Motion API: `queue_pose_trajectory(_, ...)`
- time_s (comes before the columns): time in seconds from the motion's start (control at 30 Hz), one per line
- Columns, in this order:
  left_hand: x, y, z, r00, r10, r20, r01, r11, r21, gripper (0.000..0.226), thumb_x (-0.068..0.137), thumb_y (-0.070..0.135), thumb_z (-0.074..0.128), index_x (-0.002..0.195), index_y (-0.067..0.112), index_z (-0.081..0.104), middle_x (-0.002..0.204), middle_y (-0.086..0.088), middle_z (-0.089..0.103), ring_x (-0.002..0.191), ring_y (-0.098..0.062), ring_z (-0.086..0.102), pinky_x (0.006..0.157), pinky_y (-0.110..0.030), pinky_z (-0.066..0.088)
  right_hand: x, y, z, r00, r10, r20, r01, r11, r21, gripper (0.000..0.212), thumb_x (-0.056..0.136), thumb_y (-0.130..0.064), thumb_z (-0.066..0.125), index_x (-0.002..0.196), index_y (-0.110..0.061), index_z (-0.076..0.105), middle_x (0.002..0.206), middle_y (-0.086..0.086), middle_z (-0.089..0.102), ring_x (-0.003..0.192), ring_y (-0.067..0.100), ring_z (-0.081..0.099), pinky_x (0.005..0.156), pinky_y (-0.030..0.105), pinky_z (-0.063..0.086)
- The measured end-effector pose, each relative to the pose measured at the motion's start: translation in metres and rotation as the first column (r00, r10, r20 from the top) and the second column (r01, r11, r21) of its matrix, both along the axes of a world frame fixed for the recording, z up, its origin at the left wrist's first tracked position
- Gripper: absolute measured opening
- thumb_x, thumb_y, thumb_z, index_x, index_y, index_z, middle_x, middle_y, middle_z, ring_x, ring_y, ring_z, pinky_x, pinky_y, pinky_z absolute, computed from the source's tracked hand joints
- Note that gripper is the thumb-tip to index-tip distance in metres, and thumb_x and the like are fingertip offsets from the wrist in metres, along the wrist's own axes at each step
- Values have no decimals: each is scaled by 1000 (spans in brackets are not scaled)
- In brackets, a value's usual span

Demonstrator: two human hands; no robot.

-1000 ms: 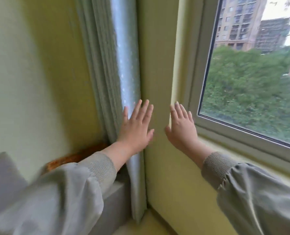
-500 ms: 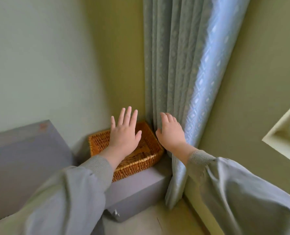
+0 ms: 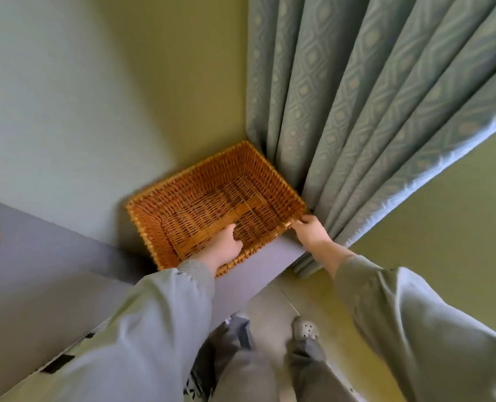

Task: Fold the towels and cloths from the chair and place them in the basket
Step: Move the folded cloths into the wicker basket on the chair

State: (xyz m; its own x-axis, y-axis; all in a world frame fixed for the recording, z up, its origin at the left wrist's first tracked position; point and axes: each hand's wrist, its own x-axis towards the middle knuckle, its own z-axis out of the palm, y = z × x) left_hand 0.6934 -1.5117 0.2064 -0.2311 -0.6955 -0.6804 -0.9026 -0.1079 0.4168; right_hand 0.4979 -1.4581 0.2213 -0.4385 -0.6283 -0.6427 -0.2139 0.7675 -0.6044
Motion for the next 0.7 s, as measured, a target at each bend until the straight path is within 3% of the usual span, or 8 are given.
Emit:
queue_pose_trajectory(0.07,6,1,-25,996,-78,-46,84,982,169,42,95,16,45,137,14,46,128,-12,58,110,-25,58,89,-29,43,11,7,-22,982,-151,111,139,984,109,23,95,-28,43,106,-9,50,91,7,50,86,23,52,82,37,48)
queue_pose_trajectory(0.13,11,3,-44,990,-118,-83,134,964,228,29,93,15,47,118,16,61,111,-11,66,102,-27,61,81,-29,45,18,14,-35,948,-268,174,232,952,199,30,98,-26,40,119,-7,47,109,10,51,105,27,55,93,41,46)
queue_pose_trajectory(0.27,0,9,-44,975,15,-222,70,926,370,39,87,5,43,120,16,62,101,-8,64,92,-25,57,83,-31,44,29,24,-49,899,-392,197,346,909,231,35,99,-24,42,125,-2,48,122,18,54,112,30,56,92,38,46)
queue_pose_trajectory(0.37,-18,20,-32,926,179,-334,37,834,551,62,79,-13,31,132,10,54,111,-10,62,97,-24,57,86,-33,48,31,31,-53,866,-456,208,413,884,217,28,97,-28,41,113,-8,53,110,16,59,98,27,57,80,36,46)
queue_pose_trajectory(0.47,-35,33,-19,862,207,-463,136,786,604,58,87,-21,31,139,2,42,128,-5,53,109,-17,56,75,-10,49,24,40,-54,833,-514,202,483,856,186,27,94,-31,41,104,-13,58,99,9,59,92,24,53,75,33,40)
queue_pose_trajectory(0.53,-43,38,-21,839,257,-481,116,778,618,53,89,-17,32,136,4,45,122,2,56,107,-13,59,73,-9,48,19,47,-58,825,-532,188,504,845,179,27,93,-30,41,96,-12,61,94,8,60,87,24,55,74,34,42)
queue_pose_trajectory(0.63,-42,37,-36,853,344,-393,-25,778,627,53,88,-12,34,134,8,49,114,1,63,112,-16,57,97,-30,46,26,52,-61,820,-537,195,498,839,219,25,91,-25,52,107,-6,59,103,11,66,92,27,64,83,38,53)
queue_pose_trajectory(0.7,-34,32,-43,903,243,-354,-22,849,529,44,94,-2,40,134,12,50,127,-2,60,120,-19,54,107,-38,38,37,52,-63,859,-491,145,449,859,246,36,88,-25,58,120,-9,53,109,10,66,95,27,65,85,37,54)
